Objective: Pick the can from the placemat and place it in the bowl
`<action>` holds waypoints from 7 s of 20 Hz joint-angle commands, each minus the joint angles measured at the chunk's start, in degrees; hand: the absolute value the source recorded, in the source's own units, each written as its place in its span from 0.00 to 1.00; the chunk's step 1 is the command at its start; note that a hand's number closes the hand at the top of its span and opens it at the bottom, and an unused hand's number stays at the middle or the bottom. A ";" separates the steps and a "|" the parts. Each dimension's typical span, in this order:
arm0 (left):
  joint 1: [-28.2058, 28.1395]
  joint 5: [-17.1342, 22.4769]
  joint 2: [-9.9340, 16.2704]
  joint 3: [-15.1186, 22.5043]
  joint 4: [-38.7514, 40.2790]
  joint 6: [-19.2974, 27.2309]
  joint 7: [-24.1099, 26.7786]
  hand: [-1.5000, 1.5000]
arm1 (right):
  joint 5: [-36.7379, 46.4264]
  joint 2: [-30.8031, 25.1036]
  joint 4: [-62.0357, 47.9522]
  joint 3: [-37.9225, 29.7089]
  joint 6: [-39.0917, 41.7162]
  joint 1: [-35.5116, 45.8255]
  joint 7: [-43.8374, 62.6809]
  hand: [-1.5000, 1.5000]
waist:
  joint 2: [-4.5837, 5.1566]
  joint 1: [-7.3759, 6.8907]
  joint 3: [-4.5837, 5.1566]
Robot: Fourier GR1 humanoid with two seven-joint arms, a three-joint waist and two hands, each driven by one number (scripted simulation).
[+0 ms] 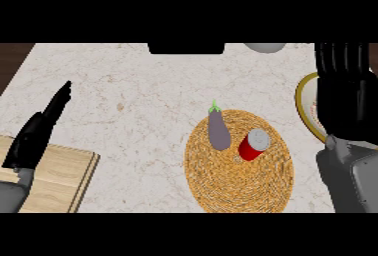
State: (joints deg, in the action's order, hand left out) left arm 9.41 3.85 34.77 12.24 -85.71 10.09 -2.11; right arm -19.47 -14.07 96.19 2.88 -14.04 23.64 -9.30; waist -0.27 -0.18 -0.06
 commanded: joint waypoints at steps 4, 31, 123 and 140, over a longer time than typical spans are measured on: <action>0.35 3.83 -3.98 -6.15 1.49 3.61 -0.61 0.50 | 12.75 -10.07 6.04 2.75 -4.63 -0.65 10.66 1.00 | -0.26 0.95 0.25; -2.55 4.87 -10.88 -5.84 -3.46 6.40 -2.88 0.50 | 58.50 -20.61 38.13 12.69 13.25 -14.55 83.63 0.00 | 0.34 -0.54 0.24; -4.58 0.87 -13.22 -18.74 -4.59 -2.76 -6.01 0.50 | 56.40 -32.30 22.00 21.46 18.40 -17.10 17.20 1.00 | -0.72 3.56 -0.04; 1.20 -0.44 -14.95 -17.88 -0.54 -5.56 -4.75 0.50 | 24.99 -34.37 7.70 -18.12 27.63 -18.62 3.91 1.00 | 0.45 0.02 0.04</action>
State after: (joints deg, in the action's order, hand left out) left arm 8.87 3.44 19.63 -5.39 -88.29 5.96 -8.12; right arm 8.23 -48.50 114.03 -11.68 11.07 2.26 0.58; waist -0.09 0.66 0.00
